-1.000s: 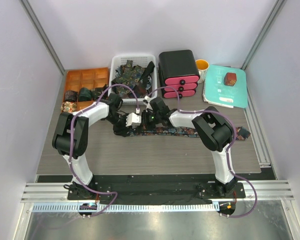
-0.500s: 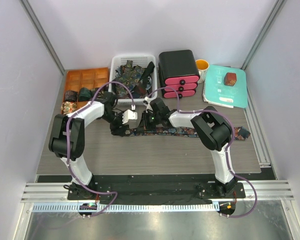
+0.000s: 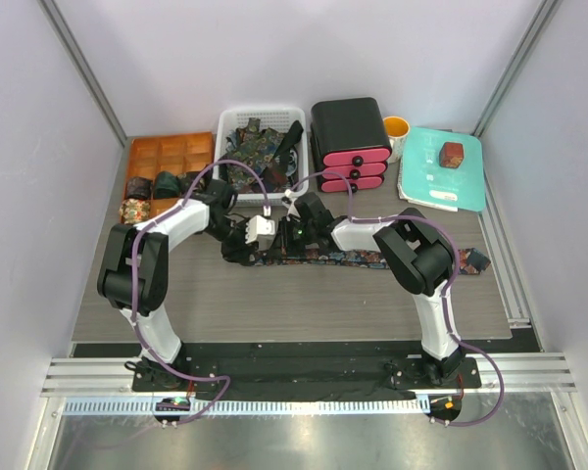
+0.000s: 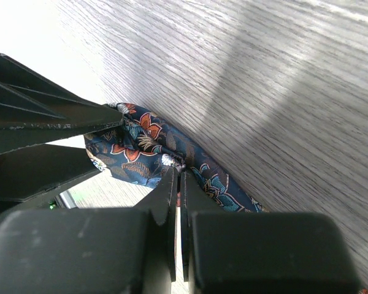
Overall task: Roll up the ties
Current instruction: Roll the tie at the center of the board.
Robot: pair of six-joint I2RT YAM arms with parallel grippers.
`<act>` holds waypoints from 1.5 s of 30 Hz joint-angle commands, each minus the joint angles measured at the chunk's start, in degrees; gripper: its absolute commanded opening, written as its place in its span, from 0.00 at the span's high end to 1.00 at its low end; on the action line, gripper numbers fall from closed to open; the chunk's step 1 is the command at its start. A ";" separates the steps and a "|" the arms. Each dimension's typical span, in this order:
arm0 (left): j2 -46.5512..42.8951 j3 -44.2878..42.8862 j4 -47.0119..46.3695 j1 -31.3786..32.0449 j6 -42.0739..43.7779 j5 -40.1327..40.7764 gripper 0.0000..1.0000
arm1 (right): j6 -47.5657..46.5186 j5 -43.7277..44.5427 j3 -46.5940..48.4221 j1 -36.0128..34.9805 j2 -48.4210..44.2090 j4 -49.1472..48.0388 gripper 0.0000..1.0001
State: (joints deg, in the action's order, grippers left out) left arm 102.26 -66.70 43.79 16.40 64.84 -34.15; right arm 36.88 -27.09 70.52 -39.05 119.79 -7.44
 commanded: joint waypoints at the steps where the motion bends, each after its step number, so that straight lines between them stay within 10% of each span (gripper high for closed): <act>1: -2.41 -1.15 -1.42 1.26 -1.29 -2.50 0.59 | -0.41 4.06 -0.38 0.29 -0.17 -1.87 0.99; 14: 3.38 -4.32 -6.88 7.94 -7.36 1.01 0.60 | 2.67 3.27 -1.44 0.29 -1.48 -4.07 0.99; 27: -1.01 -0.99 0.16 0.82 0.11 2.60 0.38 | 1.26 4.59 -0.91 0.46 -1.14 -2.49 0.99; 45: -2.15 -3.52 -1.51 0.56 -3.49 -1.88 0.67 | 1.35 4.86 -1.18 0.55 -1.31 -2.05 0.99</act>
State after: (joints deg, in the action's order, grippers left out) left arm 102.56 -66.63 42.30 16.36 63.55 -32.12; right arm 39.40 -26.22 69.47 -38.96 119.77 -9.61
